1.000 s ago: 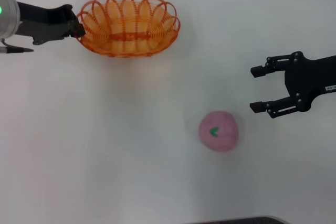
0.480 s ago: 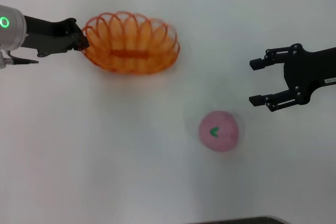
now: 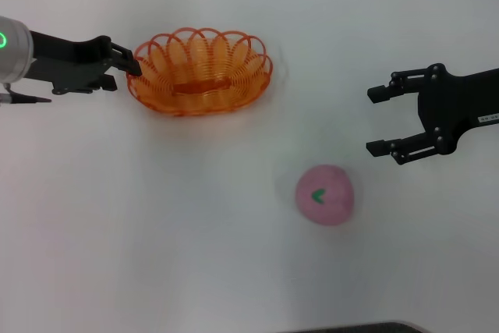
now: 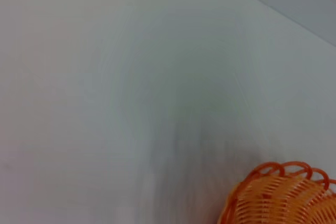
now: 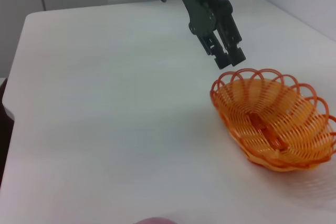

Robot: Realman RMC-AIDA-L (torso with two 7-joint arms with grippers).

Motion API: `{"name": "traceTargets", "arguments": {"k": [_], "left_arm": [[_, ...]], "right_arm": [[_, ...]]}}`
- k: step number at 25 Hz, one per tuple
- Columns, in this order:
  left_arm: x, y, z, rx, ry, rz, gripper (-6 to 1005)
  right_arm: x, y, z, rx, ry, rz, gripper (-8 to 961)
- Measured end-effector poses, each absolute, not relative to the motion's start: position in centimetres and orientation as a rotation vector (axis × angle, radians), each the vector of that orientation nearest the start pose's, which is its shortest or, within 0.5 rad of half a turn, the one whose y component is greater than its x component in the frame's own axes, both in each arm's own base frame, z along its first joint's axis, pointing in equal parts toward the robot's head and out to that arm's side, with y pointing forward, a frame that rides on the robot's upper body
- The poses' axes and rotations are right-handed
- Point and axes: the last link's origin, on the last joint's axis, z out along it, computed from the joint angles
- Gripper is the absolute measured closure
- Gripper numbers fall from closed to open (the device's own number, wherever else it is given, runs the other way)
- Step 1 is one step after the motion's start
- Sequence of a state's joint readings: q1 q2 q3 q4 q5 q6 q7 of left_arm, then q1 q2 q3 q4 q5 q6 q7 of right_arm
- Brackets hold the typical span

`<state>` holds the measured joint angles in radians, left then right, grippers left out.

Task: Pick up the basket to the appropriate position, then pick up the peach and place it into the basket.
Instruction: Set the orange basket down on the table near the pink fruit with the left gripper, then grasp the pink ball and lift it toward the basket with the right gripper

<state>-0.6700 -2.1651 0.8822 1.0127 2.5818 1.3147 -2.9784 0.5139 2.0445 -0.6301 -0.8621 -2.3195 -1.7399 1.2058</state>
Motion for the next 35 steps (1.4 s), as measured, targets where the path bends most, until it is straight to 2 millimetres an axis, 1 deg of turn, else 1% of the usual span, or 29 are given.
{"name": "traceTargets", "arguments": {"k": [2,5,8,10,13,16,18,19,20,21,22,23,26,29,31,35], "left_arm": [[-23.2,38.7,0.4,2.522,2.513,0.217,683],[-23.0,38.5,1.9,2.578,2.501,0.255,529],[-22.4,38.1,3.5,2.642,2.459,0.313,528],[-21.9,37.7,4.7,2.71,2.395,0.365,528],[-21.1,37.1,5.8,2.834,2.233,0.429,528],[-20.6,36.0,6.5,2.998,1.957,0.518,528],[-20.4,35.2,6.4,3.083,1.753,0.55,528],[-20.2,34.7,6.4,3.125,1.625,0.567,529],[-20.1,34.3,6.4,3.148,1.543,0.583,529],[-20.2,33.7,6.3,3.168,1.441,0.61,529],[-20.5,32.6,6.2,3.19,1.28,0.657,529],[-20.5,32.6,6.2,3.19,1.28,0.657,529],[-21.4,30.8,6.3,3.221,1.055,0.695,529],[-22.4,29.0,6.0,3.222,0.887,0.695,529],[-23.2,27.8,5.8,3.21,0.829,0.681,528],[-25.5,26.0,5.8,3.207,0.835,0.717,528]], "right_arm": [[28.5,31.1,3.6,-2.935,0.235,0.272,100],[28.5,31.0,3.5,-2.933,0.244,0.28,100],[28.3,31.0,3.4,-2.93,0.264,0.292,100],[28.2,31.0,3.3,-2.929,0.294,0.303,100],[27.9,31.1,3.4,-2.917,0.35,0.34,100],[27.5,31.3,3.5,-2.896,0.435,0.398,100],[27.2,31.3,3.4,-2.892,0.495,0.436,100],[27.0,31.3,3.3,-2.891,0.52,0.454,100],[26.9,31.3,3.2,-2.891,0.54,0.468,101],[26.7,31.3,3.2,-2.888,0.56,0.484,101],[26.6,31.3,3.1,-2.883,0.577,0.497,101],[26.5,31.3,3.1,-2.878,0.595,0.512,101],[26.2,31.3,2.8,-2.865,0.649,0.568,101],[26.1,31.2,2.5,-2.857,0.707,0.623,101],[26.1,31.2,2.3,-2.855,0.735,0.642,101],[26.1,31.1,2.1,-2.854,0.77,0.665,101]]}}
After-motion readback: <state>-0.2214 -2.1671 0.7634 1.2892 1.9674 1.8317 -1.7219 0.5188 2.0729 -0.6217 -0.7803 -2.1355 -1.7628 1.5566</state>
